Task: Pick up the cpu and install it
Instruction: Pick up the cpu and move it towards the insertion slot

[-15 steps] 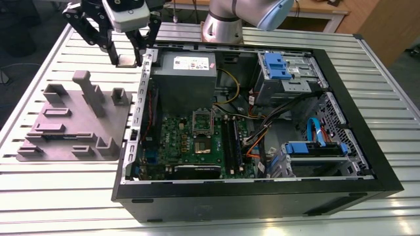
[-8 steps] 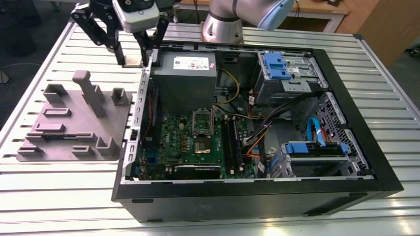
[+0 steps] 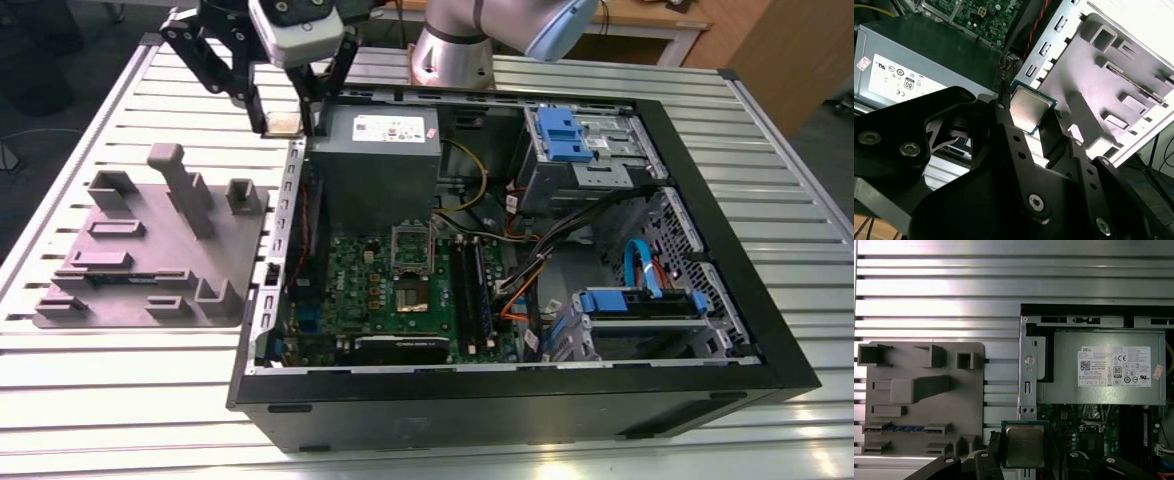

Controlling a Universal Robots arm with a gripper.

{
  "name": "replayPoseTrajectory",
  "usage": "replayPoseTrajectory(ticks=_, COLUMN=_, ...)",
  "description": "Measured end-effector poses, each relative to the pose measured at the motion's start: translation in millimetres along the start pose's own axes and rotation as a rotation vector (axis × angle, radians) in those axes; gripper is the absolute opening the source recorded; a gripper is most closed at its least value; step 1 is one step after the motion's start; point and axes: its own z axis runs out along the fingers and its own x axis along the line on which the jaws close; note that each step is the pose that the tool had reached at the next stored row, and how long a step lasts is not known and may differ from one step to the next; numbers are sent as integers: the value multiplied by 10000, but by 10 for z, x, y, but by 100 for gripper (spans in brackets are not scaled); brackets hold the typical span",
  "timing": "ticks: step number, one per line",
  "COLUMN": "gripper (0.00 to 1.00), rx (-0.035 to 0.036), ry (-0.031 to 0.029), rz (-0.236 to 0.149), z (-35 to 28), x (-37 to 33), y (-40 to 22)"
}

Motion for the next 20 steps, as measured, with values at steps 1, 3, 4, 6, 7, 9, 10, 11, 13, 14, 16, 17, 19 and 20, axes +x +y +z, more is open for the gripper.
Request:
replayPoseTrajectory(ticks=1, gripper=47, rx=0, ry=0, rz=0, z=0, x=-13, y=0)
replayPoseTrajectory(ticks=3, gripper=47, rx=-1, ry=0, rz=1, z=-1, x=-43, y=-1)
replayPoseTrajectory(ticks=4, gripper=47, rx=0, ry=0, rz=1, z=-1, x=-58, y=-2)
replayPoseTrajectory(ticks=6, gripper=47, rx=0, ry=0, rz=1, z=-2, x=-91, y=-2)
replayPoseTrajectory(ticks=7, gripper=47, rx=0, ry=0, rz=1, z=-1, x=-106, y=-2)
replayPoseTrajectory(ticks=9, gripper=47, rx=0, ry=0, rz=1, z=-2, x=-130, y=-2)
replayPoseTrajectory(ticks=10, gripper=47, rx=0, ry=0, rz=1, z=-2, x=-131, y=-2)
replayPoseTrajectory(ticks=11, gripper=47, rx=-1, ry=-1, rz=2, z=-2, x=-136, y=-2)
replayPoseTrajectory(ticks=13, gripper=47, rx=0, ry=0, rz=1, z=-2, x=-142, y=-2)
replayPoseTrajectory(ticks=14, gripper=47, rx=-1, ry=0, rz=1, z=-2, x=-145, y=-2)
replayPoseTrajectory(ticks=16, gripper=47, rx=0, ry=0, rz=1, z=-2, x=-149, y=-1)
replayPoseTrajectory(ticks=17, gripper=47, rx=-1, ry=-1, rz=1, z=-2, x=-151, y=-2)
replayPoseTrajectory(ticks=19, gripper=47, rx=1, ry=0, rz=1, z=-3, x=-155, y=-1)
replayPoseTrajectory(ticks=20, gripper=47, rx=-1, ry=0, rz=1, z=-2, x=-157, y=-2)
